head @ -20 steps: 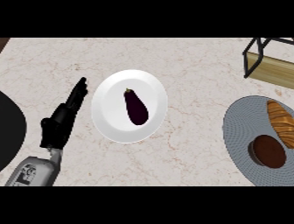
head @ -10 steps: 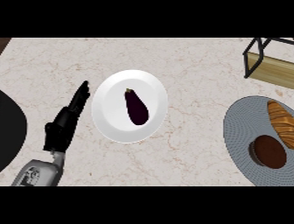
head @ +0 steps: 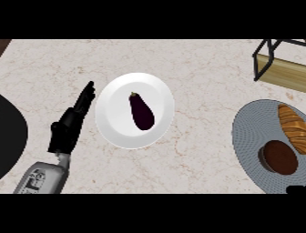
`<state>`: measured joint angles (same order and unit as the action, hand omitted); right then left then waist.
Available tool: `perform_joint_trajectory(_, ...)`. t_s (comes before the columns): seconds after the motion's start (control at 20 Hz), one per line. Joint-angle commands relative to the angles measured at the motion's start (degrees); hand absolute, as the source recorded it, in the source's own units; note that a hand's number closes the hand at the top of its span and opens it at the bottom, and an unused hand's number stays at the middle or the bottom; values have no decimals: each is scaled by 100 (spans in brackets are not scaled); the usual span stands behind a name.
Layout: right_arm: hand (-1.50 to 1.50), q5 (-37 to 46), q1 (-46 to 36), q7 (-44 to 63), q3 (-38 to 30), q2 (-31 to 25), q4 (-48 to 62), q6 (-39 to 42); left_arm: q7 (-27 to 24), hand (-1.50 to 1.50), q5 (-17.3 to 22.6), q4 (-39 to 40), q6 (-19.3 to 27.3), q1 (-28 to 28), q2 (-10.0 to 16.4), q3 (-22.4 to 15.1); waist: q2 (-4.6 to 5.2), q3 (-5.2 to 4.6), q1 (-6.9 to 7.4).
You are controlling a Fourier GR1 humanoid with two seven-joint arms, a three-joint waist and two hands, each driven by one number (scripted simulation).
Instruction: Pick the cupcake from the placemat and place it in the tiered shelf
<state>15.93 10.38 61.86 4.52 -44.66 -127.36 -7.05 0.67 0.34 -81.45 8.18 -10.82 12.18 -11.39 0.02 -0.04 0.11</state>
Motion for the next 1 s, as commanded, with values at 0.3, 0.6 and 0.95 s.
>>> perform_joint_trajectory(0.3,-150,629,-586,782,291,815,273,457,-360,0,78,373,-439,-12,76,462,1,1,-12)
perform_joint_trajectory(0.6,-150,910,-542,287,175,1163,935,523,146,0,-245,-219,-120,55,-280,171,-4,4,-2)
perform_joint_trajectory(0.95,-150,951,-520,-31,-141,1412,1138,922,139,0,-135,163,-521,-289,-113,616,-1,4,-32)
